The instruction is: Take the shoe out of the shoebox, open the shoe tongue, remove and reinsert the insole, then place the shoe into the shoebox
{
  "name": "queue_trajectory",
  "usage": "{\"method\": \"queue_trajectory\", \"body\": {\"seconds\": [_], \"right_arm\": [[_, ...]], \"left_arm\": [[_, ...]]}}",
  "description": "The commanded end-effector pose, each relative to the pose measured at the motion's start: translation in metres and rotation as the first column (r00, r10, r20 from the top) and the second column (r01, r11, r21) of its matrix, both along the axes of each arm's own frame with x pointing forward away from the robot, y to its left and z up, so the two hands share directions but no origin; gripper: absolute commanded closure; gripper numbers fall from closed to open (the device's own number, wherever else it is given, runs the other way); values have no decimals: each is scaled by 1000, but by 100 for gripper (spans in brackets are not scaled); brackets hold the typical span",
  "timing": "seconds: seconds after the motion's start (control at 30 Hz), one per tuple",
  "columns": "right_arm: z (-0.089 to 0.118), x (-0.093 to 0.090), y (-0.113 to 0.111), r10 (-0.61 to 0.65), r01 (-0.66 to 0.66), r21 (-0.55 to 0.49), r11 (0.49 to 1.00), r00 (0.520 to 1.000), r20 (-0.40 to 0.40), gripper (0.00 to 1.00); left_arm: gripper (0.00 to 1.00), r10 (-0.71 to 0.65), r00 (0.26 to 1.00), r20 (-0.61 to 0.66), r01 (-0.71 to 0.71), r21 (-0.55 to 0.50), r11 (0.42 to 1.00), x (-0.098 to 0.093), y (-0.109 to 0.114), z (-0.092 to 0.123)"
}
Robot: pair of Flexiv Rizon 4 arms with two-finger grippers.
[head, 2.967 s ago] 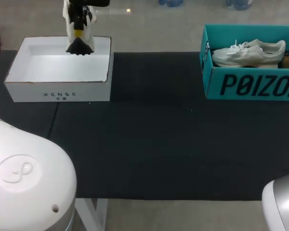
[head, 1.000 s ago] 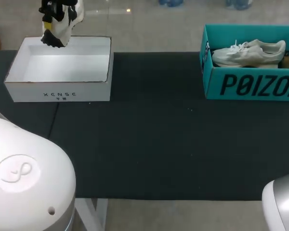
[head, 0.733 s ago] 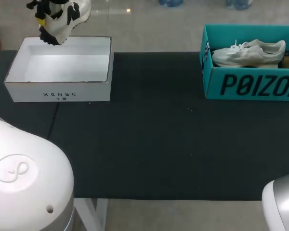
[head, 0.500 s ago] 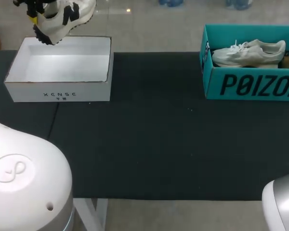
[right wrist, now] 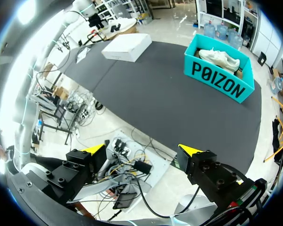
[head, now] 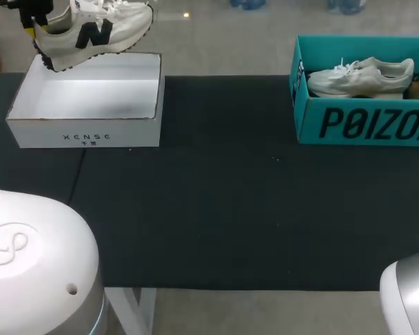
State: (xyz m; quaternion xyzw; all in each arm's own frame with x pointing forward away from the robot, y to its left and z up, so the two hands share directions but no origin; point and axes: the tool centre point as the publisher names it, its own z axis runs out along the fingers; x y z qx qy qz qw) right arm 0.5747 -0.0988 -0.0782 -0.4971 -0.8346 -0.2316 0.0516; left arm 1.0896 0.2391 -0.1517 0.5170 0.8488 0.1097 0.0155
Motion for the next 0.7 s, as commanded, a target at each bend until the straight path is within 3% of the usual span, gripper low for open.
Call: {"method": "queue_trajectory", "body": {"seconds": [0.03, 0.53, 0.7], "right_arm": [[2, 2, 0, 1, -1, -3, 1000, 1000, -6, 0], [2, 2, 0, 1, -1, -3, 1000, 1000, -6, 0], [2, 2, 0, 1, -1, -3, 1000, 1000, -6, 0]], "left_arm": [[100, -298, 951, 82, 303, -53, 952, -9, 3, -1], [100, -309, 947, 85, 313, -35, 949, -4, 7, 2], [100, -437, 896, 76, 434, 51, 899, 7, 9, 7]]}}
